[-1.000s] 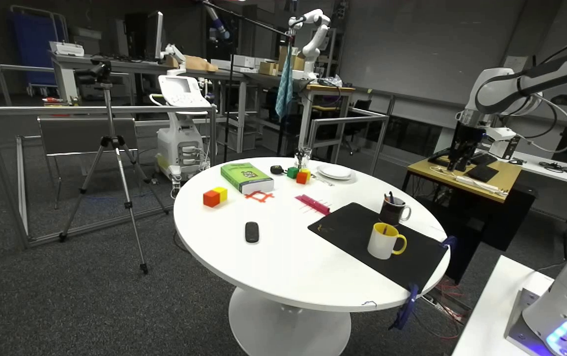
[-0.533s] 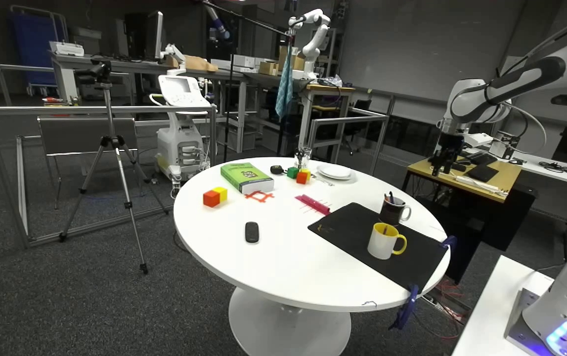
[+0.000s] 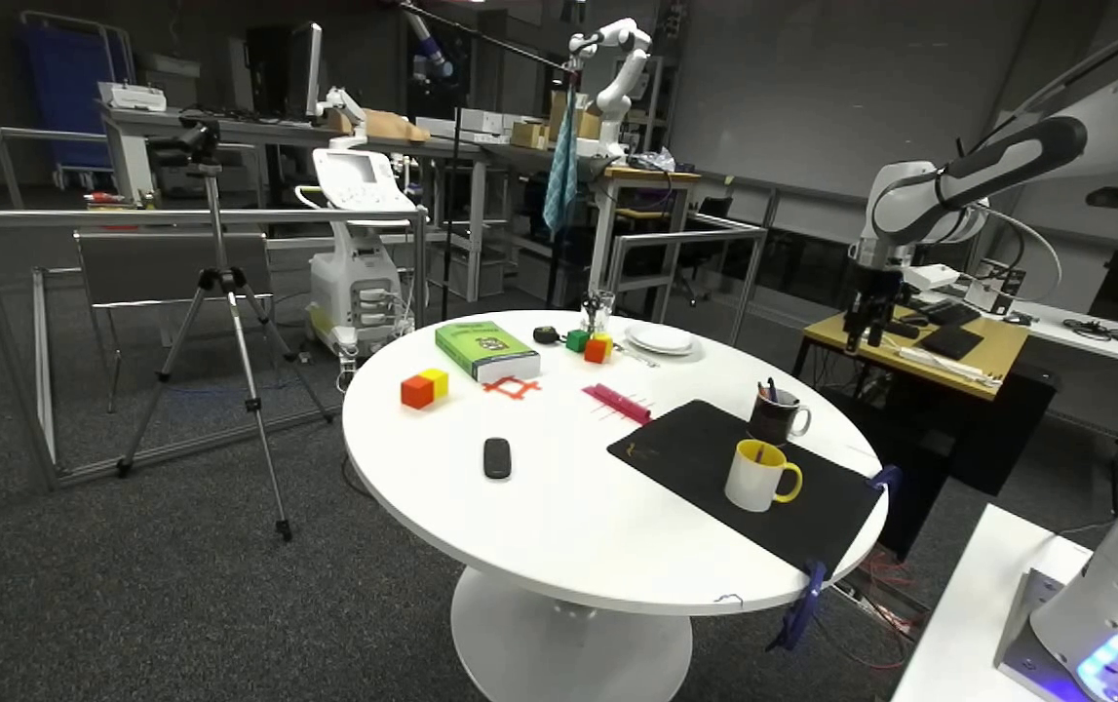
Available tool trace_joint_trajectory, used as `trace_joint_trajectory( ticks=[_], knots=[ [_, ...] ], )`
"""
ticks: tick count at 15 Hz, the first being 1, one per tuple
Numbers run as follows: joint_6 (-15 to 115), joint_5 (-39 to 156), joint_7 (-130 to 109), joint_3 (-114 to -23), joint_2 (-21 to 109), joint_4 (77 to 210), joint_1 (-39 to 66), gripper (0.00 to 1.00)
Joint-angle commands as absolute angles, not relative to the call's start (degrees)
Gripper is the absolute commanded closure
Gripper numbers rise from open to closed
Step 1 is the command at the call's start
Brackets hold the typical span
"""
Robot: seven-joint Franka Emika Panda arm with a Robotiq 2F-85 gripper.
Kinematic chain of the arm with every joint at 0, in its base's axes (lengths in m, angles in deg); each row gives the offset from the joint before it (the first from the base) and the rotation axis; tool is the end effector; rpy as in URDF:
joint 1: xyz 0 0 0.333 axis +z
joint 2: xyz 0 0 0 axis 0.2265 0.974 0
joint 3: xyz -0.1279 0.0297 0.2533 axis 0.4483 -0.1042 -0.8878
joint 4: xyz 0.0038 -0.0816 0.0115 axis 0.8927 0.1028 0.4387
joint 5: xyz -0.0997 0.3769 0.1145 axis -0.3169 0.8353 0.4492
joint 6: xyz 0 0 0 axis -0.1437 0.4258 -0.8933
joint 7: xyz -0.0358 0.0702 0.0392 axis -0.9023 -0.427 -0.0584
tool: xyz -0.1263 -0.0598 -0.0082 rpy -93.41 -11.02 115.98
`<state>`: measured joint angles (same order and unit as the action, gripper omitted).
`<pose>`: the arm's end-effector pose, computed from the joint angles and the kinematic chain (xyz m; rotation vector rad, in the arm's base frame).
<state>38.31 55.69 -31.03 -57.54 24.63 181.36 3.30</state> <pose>0.4615 -0.2191 0.2979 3.0957 -0.1533 -0.1602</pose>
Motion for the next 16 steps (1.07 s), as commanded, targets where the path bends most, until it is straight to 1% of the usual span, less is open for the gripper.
trace_joint_trajectory(
  ticks=[1, 11, 16],
  knots=[
    [40.14, 55.27, -27.83, -58.69, 25.18, 181.42, 2.6, 0.0],
    [44.89, 53.7, -21.37, -61.03, 29.22, 180.99, 3.27, 0.0],
    [47.8, 47.88, -18.71, -61.66, 31.83, 181.07, 3.58, 0.0]
  ],
)
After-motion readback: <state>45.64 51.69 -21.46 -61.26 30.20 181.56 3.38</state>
